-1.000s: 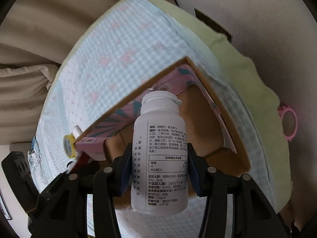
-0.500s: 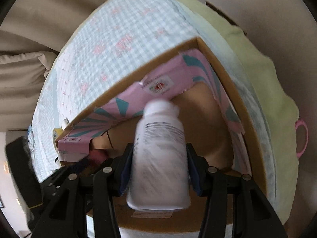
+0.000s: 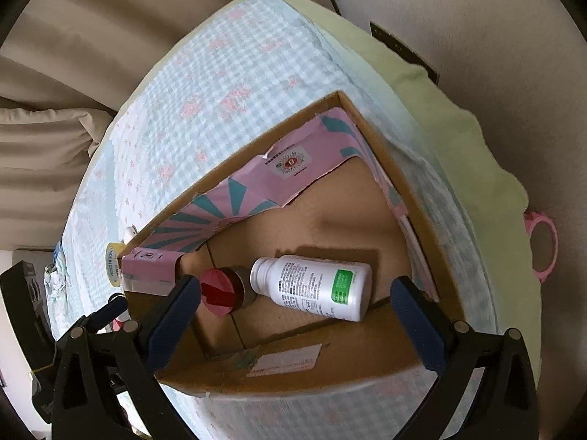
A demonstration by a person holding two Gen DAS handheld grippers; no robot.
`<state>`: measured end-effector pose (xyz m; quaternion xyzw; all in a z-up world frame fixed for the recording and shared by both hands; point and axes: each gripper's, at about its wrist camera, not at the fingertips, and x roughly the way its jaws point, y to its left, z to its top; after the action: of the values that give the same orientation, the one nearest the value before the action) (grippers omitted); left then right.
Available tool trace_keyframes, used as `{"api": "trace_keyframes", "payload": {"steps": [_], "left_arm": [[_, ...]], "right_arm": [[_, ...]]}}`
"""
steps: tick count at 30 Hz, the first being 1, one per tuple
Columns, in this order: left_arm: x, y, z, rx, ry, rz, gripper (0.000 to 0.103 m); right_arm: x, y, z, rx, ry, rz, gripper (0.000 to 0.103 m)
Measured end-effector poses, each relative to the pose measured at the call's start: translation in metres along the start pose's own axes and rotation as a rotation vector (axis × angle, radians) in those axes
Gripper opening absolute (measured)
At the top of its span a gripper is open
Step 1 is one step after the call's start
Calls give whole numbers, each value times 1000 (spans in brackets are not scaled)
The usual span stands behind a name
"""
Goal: Organize rigid objects
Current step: 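Carry the jar and bottle into the cardboard box and release both, then move both tools back toward the remaining items on the bed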
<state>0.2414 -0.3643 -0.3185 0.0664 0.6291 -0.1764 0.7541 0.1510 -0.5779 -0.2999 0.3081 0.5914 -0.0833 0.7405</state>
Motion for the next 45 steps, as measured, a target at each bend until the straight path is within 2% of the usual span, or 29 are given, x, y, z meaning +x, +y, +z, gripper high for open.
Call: {"api": "trace_keyframes", "payload": {"steps": [6,10,18,26,31,36,39,45], "left_arm": [[-37,5,-17,4,-46,-1,103],[-75,12,-33,9,-99,-4,103],[-152,53,-67,-49,-199,-14,103],[-221,132,-119,-83,-272,51,103],[-245,188,-150,-105,-300,77,103],[-264,247,-175,-125,-325,100,103],[-269,279,-184,-117,-332,90,103],[-259,343,-190,-71,-304,88,103]], "right_arm": [[-23,10,-6,-4,-35,-27,103],[-48,22,-18,-25,-84,-31,103],[-106,66,-51,-161,-187,-112,103],[-149,140,-92,-290,-227,-125,103],[-155,190,-116,-325,-233,-112,103],[-148,247,-142,-373,-243,-110,103],[-137,277,-155,-360,-238,-94,103],[-109,334,-175,-330,-231,-92,103]]}}
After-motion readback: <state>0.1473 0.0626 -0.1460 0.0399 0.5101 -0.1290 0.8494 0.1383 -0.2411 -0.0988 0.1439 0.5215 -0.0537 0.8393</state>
